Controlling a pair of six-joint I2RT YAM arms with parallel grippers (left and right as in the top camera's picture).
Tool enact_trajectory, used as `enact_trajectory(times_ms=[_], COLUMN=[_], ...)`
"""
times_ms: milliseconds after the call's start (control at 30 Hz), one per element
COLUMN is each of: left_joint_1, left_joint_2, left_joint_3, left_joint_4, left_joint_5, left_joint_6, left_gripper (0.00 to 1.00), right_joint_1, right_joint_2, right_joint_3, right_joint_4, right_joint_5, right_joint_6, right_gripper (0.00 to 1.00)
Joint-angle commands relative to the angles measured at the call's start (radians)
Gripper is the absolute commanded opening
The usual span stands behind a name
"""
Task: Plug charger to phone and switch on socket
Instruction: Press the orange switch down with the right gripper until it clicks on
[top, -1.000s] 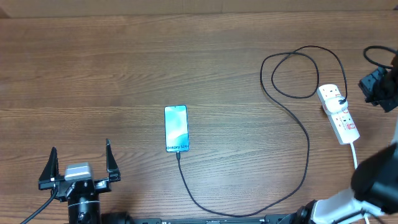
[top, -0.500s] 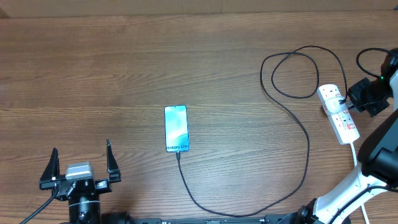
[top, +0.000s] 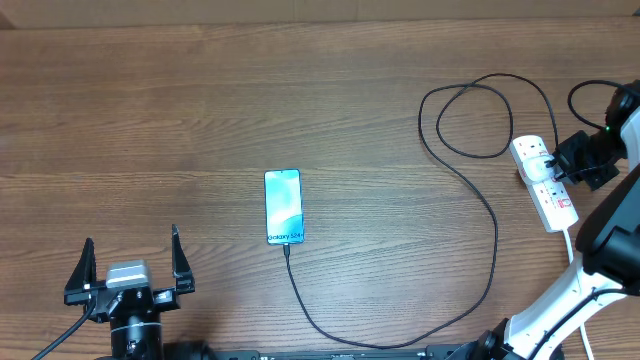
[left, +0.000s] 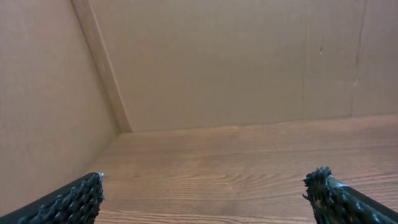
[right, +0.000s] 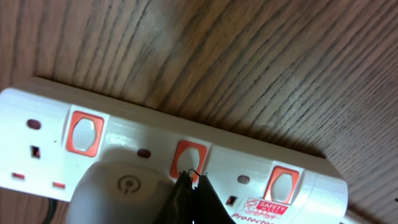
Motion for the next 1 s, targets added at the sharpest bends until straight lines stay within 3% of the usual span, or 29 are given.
enact_trajectory(times_ms=[0,967], left_joint_1=[-0.005,-0.005], left_joint_2=[-0.012,-0.012], left_joint_3=[-0.001,-0.001], left_joint_4=[0.002,0.001], left_joint_5=[-0.011,-0.011], left_joint_6=[-0.006,-0.006], left_gripper=[1.0,1.0], right_joint_1=[0.003,0.04], right_joint_2=[0.028,0.029], right_joint_3=[-0.003,-0.033], right_joint_4=[0.017,0.0], right_joint_5=[-0.028,-0.027], right_joint_6=[-0.018,-0.022], right_gripper=[0.04,0.04])
